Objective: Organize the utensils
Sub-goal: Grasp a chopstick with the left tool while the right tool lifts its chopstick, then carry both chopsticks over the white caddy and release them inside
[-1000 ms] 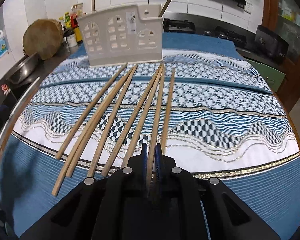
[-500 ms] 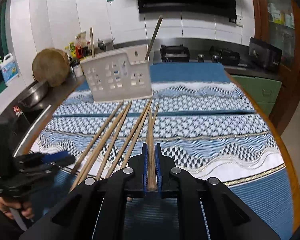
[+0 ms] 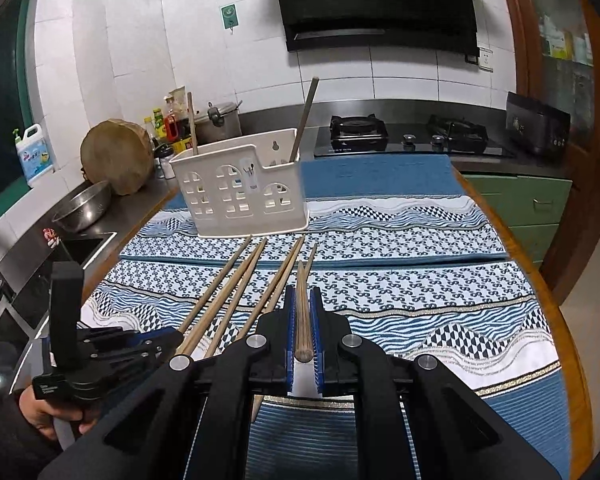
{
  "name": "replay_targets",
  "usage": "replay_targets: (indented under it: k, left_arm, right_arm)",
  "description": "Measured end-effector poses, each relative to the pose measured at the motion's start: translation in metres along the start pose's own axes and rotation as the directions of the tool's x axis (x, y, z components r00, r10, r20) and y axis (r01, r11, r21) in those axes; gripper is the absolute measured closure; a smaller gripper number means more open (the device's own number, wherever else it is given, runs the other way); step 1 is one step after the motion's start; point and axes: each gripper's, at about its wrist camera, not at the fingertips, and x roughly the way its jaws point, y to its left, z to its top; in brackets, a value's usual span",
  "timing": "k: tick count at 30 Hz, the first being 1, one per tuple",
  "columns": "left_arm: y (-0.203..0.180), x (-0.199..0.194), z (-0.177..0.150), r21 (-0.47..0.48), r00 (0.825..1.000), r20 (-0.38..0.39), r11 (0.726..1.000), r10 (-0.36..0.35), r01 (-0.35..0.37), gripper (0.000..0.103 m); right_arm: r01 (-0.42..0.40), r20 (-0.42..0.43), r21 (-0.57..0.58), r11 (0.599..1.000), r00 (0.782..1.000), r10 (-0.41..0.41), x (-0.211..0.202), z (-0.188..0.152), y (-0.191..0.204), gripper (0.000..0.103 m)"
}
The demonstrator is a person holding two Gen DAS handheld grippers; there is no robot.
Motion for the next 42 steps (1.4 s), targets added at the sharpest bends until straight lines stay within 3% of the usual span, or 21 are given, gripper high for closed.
replay_targets:
  k: [7,15,22,33,42]
  left_arm:
    - [-0.002,0.001,0.004,0.002,1.000,-0.003,1.000,0.028,-0.028,0.097]
    - [-0.001,-0.044,0.030,0.008,0.994,0.109,1.000,0.015,-0.015,0.097]
    - [0.004,-0.082,0.074,0.018,0.974,0.226,0.999,0.025,-0.030,0.097]
    - [0.007,-0.095,0.132,0.059,0.965,0.260,0.998,0.015,-0.032,0.097]
    - [0.013,-0.116,0.177,0.080,0.957,0.290,0.997,-0.004,-0.020,0.097]
  right_arm:
    - [-0.022,0.012,-0.007,1.000,1.000,0.022,-0.009,0.008,-0.002,0.096]
    - [-0.076,0.008,-0.051,0.996,0.997,0.076,-0.015,0.038,-0.002,0.096]
    - [-0.110,0.016,-0.117,0.987,0.994,0.112,-0.018,0.086,0.009,0.096]
    - [-0.129,0.036,-0.166,0.978,0.990,0.137,-0.003,0.180,0.023,0.096]
    - [-0.085,0.069,-0.187,0.979,0.993,0.100,0.030,0.249,0.042,0.096]
